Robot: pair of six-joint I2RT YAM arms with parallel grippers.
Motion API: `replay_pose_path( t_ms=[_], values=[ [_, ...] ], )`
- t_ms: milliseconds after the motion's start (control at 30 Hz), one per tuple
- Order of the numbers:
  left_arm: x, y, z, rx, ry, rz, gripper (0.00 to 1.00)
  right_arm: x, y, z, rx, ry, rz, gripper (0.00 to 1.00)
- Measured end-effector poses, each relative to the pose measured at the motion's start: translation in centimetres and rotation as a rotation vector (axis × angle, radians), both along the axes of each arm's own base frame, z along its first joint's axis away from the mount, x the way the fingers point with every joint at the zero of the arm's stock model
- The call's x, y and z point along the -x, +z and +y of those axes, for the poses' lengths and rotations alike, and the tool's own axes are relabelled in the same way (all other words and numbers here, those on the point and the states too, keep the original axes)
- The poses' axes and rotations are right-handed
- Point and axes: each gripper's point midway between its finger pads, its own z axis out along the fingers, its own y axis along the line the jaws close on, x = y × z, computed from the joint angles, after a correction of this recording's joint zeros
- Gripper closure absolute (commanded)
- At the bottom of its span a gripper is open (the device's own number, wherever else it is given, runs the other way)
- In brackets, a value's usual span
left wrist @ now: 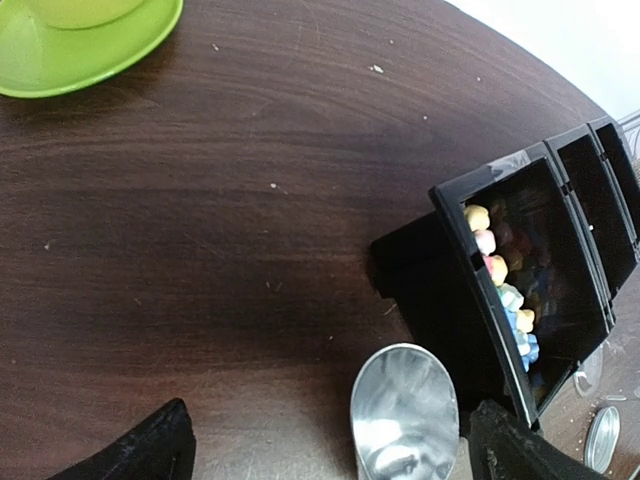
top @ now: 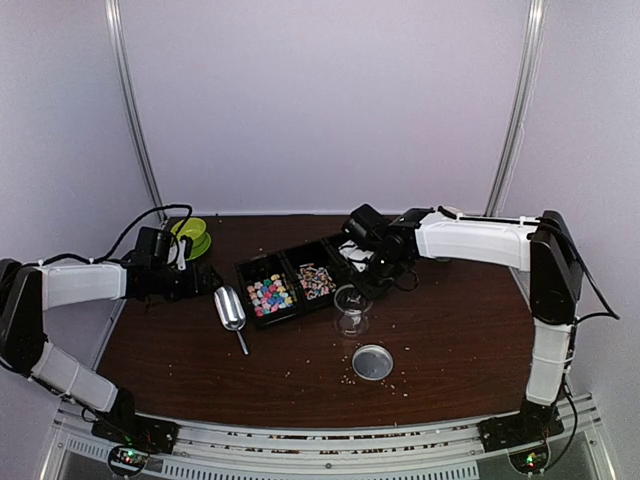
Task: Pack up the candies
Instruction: Move the packing bottle to the center of the board, then pick up the spatula from the center of the board.
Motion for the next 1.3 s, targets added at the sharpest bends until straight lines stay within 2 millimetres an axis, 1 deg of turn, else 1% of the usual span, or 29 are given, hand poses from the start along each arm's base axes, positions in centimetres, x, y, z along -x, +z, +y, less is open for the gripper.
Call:
replay_pose_path(
  t_ms=[67, 200, 333, 400, 533, 633, 700, 867, 967, 1067, 1167, 1233, 1300],
  values=[
    [-0.2, -0.4, -0.2, 0.009, -0.005, 0.005, 0.08, 0.1, 0.6, -0.1, -0.008, 0.000, -0.007, 0.57],
    [-0.5, -1.3, -0.7, 0.028, -0.018, 0.021, 0.14, 0.3, 1.8, -0.1, -0.036, 0.005, -0.017, 0.42],
    [-0.7, -2.4, -1.4, 0.047, -0.040, 0.046, 0.21, 0.8, 3.7, -0.1, -0.073, 0.019, -0.035, 0.32],
    [-0.8, -2.9, -1.7, 0.061, -0.051, 0.056, 0.26, 0.9, 5.0, -0.1, -0.096, 0.021, -0.052, 0.31],
    [-1.0, -3.7, -2.3, 0.084, -0.072, 0.069, 0.38, 1.3, 7.2, -0.4, -0.135, 0.023, -0.086, 0.30],
    [-1.2, -3.5, -2.6, 0.098, -0.082, 0.059, 0.42, 1.7, 8.1, -0.8, -0.149, 0.024, -0.100, 0.29],
    [-1.5, -3.2, -2.8, 0.109, -0.089, 0.043, 0.49, 1.9, 8.3, -1.0, -0.153, 0.024, -0.104, 0.29],
    [-1.6, -2.9, -3.1, 0.134, -0.092, 0.023, 0.67, 2.2, 7.8, -1.3, -0.144, 0.022, -0.094, 0.29],
    [-1.4, -3.1, -3.2, 0.141, -0.097, 0.027, 0.74, 2.2, 7.7, -1.4, -0.142, 0.022, -0.092, 0.28],
    [-1.1, -3.3, -3.3, 0.147, -0.100, 0.035, 0.76, 2.2, 7.7, -1.4, -0.142, 0.022, -0.092, 0.28],
    [-0.9, -3.4, -3.3, 0.150, -0.099, 0.040, 0.81, 2.2, 7.7, -1.4, -0.142, 0.022, -0.092, 0.28],
    [-0.7, -3.4, -3.2, 0.150, -0.098, 0.041, 0.89, 2.2, 7.7, -1.4, -0.142, 0.021, -0.092, 0.28],
    [-0.6, -3.3, -3.2, 0.151, -0.098, 0.038, 0.93, 2.2, 7.7, -1.4, -0.143, 0.021, -0.092, 0.27]
  ],
)
